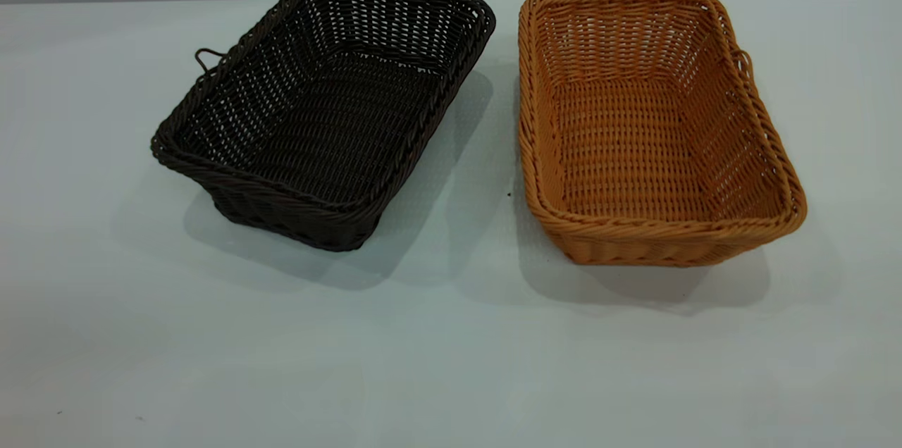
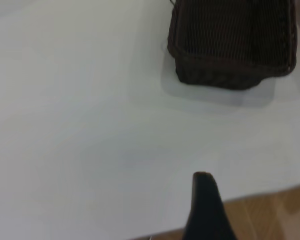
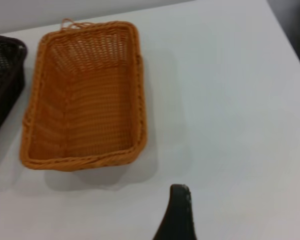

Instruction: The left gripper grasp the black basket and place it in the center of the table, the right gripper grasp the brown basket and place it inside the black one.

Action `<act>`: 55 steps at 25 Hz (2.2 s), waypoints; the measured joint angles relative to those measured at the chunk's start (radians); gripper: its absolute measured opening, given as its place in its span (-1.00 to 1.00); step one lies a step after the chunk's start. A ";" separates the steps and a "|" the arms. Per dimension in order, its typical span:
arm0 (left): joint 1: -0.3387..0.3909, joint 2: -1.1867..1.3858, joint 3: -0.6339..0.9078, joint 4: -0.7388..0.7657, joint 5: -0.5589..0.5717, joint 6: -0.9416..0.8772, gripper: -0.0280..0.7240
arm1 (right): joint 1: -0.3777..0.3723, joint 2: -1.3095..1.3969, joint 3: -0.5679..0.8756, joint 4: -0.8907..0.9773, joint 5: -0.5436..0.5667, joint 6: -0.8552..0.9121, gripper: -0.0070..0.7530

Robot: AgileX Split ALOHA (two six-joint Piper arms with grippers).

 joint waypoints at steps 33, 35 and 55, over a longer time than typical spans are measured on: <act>-0.200 2.022 -0.897 -0.003 -0.633 0.067 0.43 | 0.000 0.411 -0.084 0.047 -0.170 0.017 0.53; -0.203 2.112 -0.964 -0.003 -0.633 0.067 0.44 | 0.000 0.457 -0.084 0.048 -0.183 0.018 0.53; -0.238 2.450 -1.129 -0.010 -0.804 0.133 -0.31 | 0.000 1.114 -0.086 0.573 -0.367 -0.201 0.53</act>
